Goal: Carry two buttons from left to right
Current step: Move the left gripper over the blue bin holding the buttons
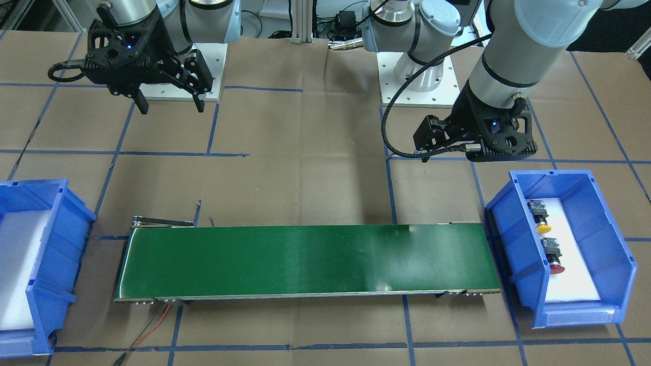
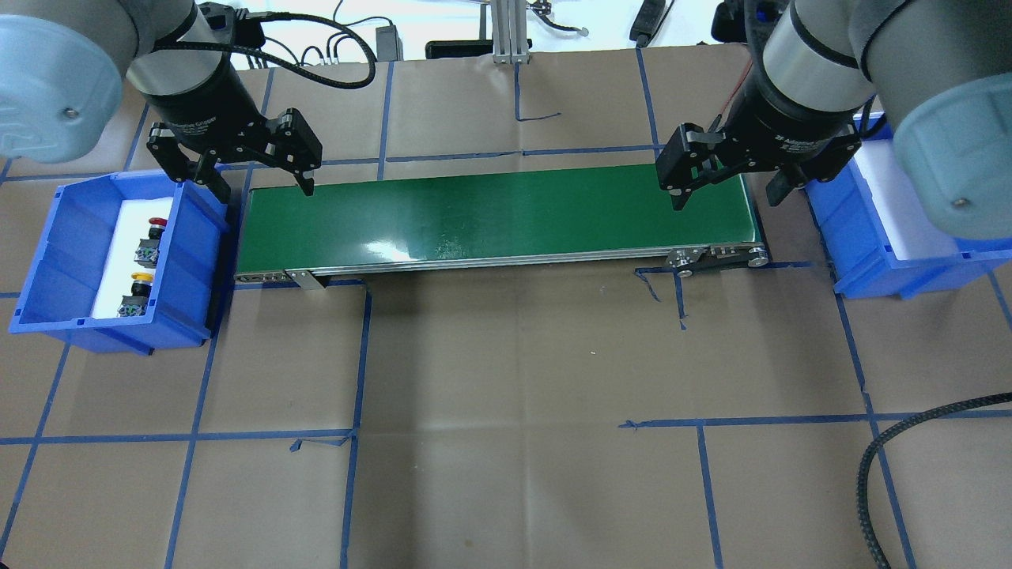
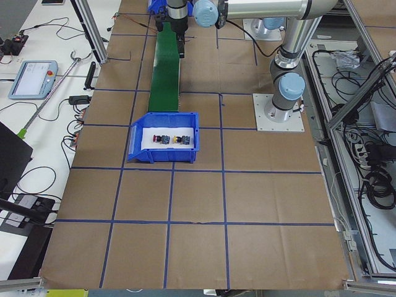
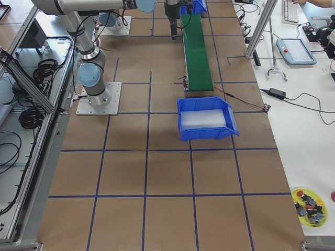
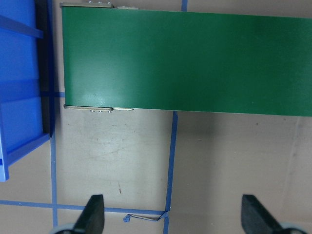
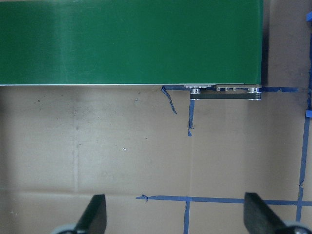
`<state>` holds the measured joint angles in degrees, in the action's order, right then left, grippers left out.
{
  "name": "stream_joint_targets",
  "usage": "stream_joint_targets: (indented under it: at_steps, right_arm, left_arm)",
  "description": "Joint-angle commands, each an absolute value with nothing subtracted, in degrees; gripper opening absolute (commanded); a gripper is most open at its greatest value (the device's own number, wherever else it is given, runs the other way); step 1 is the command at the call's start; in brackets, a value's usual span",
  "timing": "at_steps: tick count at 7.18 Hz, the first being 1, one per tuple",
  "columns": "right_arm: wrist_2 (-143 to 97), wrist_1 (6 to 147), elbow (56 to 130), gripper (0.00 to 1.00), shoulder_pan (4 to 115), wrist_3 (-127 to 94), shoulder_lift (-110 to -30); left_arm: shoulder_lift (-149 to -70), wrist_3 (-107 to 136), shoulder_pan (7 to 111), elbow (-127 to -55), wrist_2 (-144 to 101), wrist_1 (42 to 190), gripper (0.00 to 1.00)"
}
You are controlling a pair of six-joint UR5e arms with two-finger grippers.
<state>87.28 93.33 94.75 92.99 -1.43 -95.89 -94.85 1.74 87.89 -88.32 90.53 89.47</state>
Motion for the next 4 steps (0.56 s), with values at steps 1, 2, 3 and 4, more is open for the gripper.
stream_joint_targets:
  at_steps: [1, 2, 3, 4]
  right_arm:
    - [87.36, 93.34, 94.75, 1.0, 93.08, -1.58, -95.89]
    - [87.36, 93.51, 94.66, 1.0, 92.99, -1.5, -95.8]
    - [87.36, 93.52, 94.66, 1.0, 92.99, -1.49, -95.8]
    - [87.28, 93.34, 94.75, 1.0, 92.99, -1.67, -95.89]
  left_arm:
    - [-94.83, 1.76, 87.89, -88.33, 90.53, 89.47, 1.0]
    - [-94.92, 1.67, 87.89, -88.42, 90.53, 89.47, 1.0]
    - [-94.92, 1.67, 87.89, -88.5, 90.61, 89.47, 1.0]
    - [-94.49, 1.67, 87.89, -88.59, 90.62, 89.47, 1.0]
